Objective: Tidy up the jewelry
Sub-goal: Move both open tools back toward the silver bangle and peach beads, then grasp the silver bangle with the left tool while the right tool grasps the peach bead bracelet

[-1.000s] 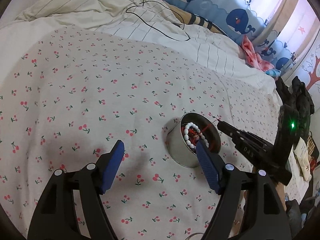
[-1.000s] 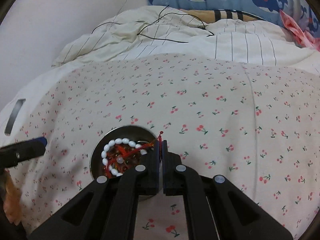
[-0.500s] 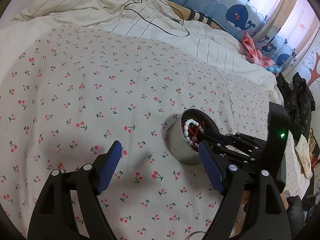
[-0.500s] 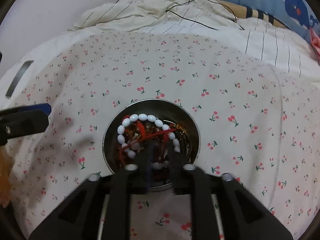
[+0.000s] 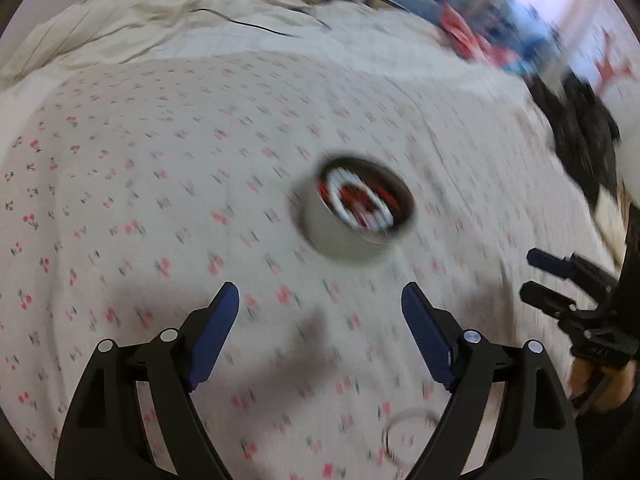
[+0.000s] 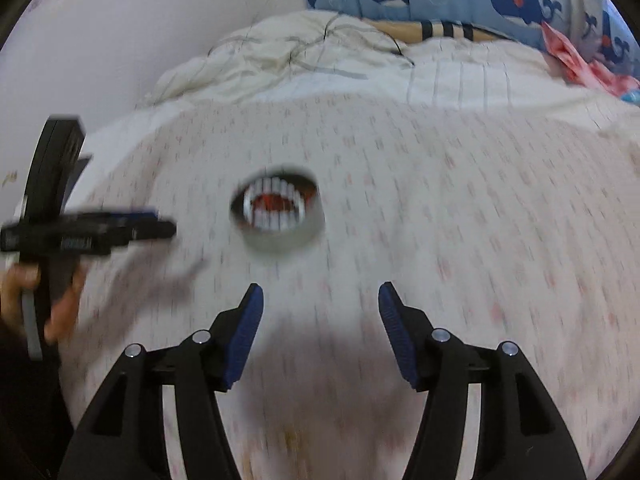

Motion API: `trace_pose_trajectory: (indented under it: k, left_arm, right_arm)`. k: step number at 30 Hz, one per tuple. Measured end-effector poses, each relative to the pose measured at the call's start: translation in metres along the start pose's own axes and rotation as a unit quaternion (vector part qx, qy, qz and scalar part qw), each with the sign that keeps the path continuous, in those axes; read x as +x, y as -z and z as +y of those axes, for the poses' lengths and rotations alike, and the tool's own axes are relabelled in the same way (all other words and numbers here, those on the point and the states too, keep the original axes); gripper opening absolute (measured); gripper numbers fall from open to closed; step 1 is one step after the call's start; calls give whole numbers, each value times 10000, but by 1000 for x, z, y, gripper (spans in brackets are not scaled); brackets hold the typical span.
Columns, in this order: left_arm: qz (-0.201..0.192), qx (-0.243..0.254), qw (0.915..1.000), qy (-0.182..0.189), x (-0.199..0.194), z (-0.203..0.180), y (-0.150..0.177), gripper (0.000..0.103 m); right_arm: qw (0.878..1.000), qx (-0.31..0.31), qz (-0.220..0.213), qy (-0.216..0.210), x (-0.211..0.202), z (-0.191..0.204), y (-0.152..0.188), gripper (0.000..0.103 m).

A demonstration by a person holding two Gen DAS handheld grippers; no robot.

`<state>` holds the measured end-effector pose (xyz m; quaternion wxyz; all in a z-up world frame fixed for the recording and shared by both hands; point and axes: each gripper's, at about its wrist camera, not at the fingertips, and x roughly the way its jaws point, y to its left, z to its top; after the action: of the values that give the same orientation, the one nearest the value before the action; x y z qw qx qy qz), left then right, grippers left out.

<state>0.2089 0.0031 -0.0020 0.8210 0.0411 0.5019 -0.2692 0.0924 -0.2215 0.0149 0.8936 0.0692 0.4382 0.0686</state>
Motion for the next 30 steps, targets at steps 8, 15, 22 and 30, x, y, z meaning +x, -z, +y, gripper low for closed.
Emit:
trace_pose_trajectory:
  k: [8,15,22,30]
  left_arm:
    - [531,552,9971,35,8,-37,80,80]
    - [602,792,9950,18,9,-54,100,80]
    - [621,1267,9896,-295,18,-74,116,80]
    - [642,1393,9881,-52,19,-81,118,41]
  right_arm:
    - [9988,51,489,49,-18,7,79,58]
    - [9984,-244,499,100,-6,26,89,58]
    - [9953,-743,548,308,7,39,99,49]
    - [9948,-604,798,170,20,36,100,34]
